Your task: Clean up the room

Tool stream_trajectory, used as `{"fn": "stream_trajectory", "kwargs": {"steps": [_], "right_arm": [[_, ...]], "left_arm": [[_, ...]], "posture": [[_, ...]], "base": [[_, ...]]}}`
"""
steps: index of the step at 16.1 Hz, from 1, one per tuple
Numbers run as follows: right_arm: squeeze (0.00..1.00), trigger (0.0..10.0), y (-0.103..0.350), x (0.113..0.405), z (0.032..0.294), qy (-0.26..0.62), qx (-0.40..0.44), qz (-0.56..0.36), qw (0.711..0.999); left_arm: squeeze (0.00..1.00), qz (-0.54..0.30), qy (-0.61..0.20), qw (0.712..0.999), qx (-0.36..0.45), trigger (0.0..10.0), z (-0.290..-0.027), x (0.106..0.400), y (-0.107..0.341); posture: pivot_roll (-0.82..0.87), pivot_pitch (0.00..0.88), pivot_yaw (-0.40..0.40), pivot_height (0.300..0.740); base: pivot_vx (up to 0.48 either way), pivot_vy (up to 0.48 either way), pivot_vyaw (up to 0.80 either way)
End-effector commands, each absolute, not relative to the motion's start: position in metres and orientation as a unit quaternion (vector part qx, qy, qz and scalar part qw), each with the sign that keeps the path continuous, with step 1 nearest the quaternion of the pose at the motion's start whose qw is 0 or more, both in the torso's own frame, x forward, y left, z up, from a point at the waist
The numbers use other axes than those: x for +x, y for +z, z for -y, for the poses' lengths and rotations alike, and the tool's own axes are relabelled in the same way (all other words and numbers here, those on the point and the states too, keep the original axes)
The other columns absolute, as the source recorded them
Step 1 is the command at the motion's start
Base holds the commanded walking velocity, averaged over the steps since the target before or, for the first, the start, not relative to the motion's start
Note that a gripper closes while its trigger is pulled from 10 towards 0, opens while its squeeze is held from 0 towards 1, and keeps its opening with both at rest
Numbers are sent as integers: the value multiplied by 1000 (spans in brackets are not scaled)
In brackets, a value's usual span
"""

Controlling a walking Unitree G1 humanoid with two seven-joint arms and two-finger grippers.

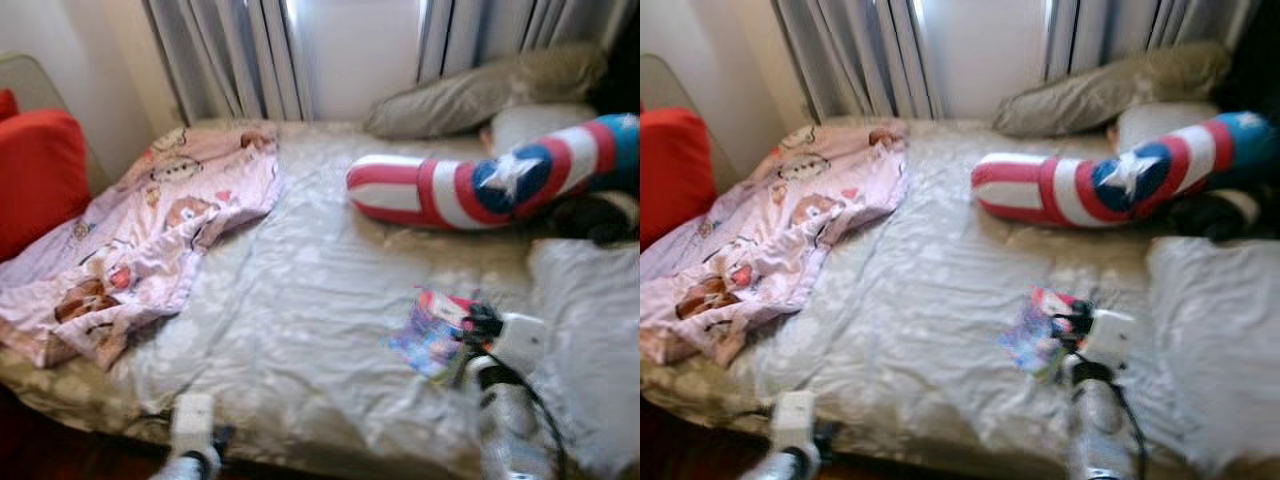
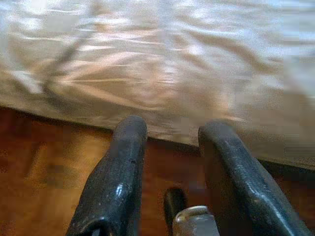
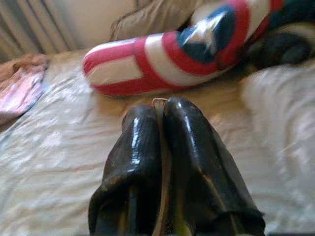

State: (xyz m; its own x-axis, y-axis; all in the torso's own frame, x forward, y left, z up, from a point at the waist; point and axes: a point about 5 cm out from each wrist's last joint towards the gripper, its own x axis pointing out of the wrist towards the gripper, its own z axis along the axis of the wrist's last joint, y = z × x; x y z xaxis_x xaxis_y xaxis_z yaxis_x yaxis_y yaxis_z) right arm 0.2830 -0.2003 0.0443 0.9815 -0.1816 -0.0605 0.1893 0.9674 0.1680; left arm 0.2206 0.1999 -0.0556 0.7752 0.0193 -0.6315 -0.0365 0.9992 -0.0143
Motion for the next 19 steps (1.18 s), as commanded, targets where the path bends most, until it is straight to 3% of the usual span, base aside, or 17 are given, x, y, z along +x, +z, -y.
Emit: {"fn": "stream_trajectory", "kwargs": {"steps": [1,13,19], "right_arm": [[0,10000,52,289,191,-82,94,-3,992],[0,10000,51,289,193,-83,93,-9,992],[0,10000,50,290,193,-83,90,-14,992]], "left_arm": [[0,-340,28,940,-5,10000,-212,217,-56],[0,-342,32,939,-21,10000,-211,216,-57],[0,-345,35,938,-21,10000,-213,213,-58]], "posture": [[12,0,44,740],[10,0,40,740],[12,0,39,740]], "base": [[0,0,0],[0,0,0],[0,0,-753]]}}
